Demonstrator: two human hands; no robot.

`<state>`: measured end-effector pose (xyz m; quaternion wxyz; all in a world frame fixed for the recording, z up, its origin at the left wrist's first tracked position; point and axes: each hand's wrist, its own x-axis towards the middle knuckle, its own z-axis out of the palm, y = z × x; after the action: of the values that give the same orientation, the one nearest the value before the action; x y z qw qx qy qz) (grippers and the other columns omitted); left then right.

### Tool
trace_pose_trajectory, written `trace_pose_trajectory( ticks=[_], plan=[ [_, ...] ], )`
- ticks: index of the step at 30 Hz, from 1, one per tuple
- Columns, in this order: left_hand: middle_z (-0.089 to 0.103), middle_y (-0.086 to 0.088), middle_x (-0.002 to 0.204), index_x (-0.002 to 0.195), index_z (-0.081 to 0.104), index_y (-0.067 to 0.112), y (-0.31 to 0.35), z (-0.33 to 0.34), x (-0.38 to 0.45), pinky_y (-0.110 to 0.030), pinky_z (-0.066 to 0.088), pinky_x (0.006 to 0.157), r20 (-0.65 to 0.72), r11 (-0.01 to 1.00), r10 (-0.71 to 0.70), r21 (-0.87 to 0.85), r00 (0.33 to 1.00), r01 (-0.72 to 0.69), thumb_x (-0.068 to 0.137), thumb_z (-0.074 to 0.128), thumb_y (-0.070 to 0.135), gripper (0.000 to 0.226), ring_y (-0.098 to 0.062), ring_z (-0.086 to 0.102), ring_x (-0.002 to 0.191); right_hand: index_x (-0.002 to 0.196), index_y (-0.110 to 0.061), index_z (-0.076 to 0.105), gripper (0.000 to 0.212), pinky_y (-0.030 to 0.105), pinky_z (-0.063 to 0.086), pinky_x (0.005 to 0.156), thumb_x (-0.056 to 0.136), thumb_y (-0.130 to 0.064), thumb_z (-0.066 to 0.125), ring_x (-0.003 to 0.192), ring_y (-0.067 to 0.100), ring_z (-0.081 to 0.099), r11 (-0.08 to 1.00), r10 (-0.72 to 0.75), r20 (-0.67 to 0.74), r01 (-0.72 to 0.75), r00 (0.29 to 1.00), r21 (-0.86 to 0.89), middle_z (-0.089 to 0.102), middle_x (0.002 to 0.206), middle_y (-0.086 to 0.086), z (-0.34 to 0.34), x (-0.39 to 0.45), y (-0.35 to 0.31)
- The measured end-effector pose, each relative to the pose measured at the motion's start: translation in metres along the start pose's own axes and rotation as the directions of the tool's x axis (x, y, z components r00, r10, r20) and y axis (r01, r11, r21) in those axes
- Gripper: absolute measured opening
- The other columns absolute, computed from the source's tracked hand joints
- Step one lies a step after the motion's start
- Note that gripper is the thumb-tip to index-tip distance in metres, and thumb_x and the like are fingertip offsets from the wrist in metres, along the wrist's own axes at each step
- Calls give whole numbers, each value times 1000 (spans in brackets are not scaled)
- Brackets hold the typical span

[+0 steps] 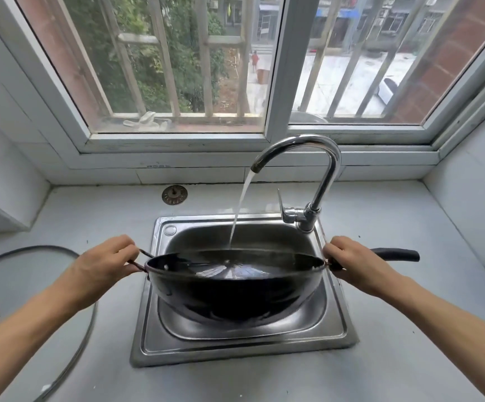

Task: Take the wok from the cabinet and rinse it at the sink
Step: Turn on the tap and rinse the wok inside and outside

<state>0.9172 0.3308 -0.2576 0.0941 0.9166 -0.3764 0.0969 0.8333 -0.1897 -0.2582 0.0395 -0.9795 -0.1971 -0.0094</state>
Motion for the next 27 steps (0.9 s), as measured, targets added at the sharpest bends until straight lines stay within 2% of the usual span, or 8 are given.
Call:
trace_pose_trajectory(
  ticks=[3, 5, 9, 12, 15, 17, 20, 27],
  plan=[
    [54, -2, 86, 75, 52, 14, 7, -6, -5, -33, 43, 64, 28, 979, 137, 151, 990, -140, 92, 41, 43, 36, -23, 50, 72, 82, -15, 47, 35, 37, 44, 48, 65, -2, 74, 55, 26, 43, 998, 53, -1, -53, 999, -26, 52, 73, 3, -4, -4, -8],
    [57, -5, 85, 73, 55, 12, 13, -10, -7, -35, 43, 62, 55, 949, 193, 241, 980, -201, 91, 43, 39, 35, -25, 48, 69, 83, -21, 38, 39, 40, 46, 53, 69, -7, 72, 53, 29, 41, 994, 106, 30, -105, 994, -36, 56, 70, 0, -2, -7, -13],
    [60, -6, 93, 75, 57, 11, 17, -13, -9, -39, 41, 60, 91, 926, 127, 347, 988, -151, 84, 44, 39, 33, -28, 51, 72, 88, -26, 34, 36, 35, 43, 67, 78, -13, 66, 66, 24, 45, 989, 123, 105, -130, 987, 67, 57, 79, -7, -3, -11, -17],
    [59, -5, 100, 77, 56, 12, 13, -9, -10, -39, 35, 68, 140, 930, 60, 352, 988, -107, 82, 42, 43, 34, -29, 54, 81, 92, -31, 35, 33, 28, 40, 68, 83, -14, 62, 72, 11, 45, 964, 130, 211, -174, 969, 202, 51, 79, -14, -5, -8, -17],
    [60, -6, 105, 77, 54, 14, 13, -2, -9, -38, 34, 73, 184, 940, 27, 329, 983, -88, 79, 46, 44, 31, -31, 60, 95, 99, -33, 40, 33, 28, 42, 70, 83, -11, 59, 77, 9, 47, 939, 141, 255, -211, 957, 270, 49, 82, -16, 3, -6, -16],
    [60, -7, 109, 78, 52, 15, 13, 3, -6, -38, 35, 75, 223, 946, 2, 317, 975, -75, 75, 66, 42, 31, -32, 60, 101, 104, -35, 41, 37, 32, 45, 76, 83, -10, 58, 83, 13, 49, 936, 145, 269, -220, 952, 275, 52, 89, -14, 11, -4, -15],
    [62, -8, 110, 76, 55, 15, 14, 10, 0, -38, 37, 76, 310, 956, -61, 292, 949, -34, 53, 92, 36, 48, -31, 57, 105, 116, -37, 40, 47, 33, 44, 83, 83, -10, 59, 92, 17, 52, 935, 168, 301, -249, 939, 254, 55, 102, -8, 23, -3, -11],
    [61, -9, 115, 80, 55, 16, 13, 29, -2, -41, 43, 78, 399, 968, -65, 248, 915, -39, 50, 93, 39, 53, -31, 57, 108, 120, -45, 37, 56, 34, 45, 87, 82, -11, 60, 96, 16, 52, 931, 189, 314, -271, 931, 244, 54, 105, -9, 40, -3, -3]
  ],
)
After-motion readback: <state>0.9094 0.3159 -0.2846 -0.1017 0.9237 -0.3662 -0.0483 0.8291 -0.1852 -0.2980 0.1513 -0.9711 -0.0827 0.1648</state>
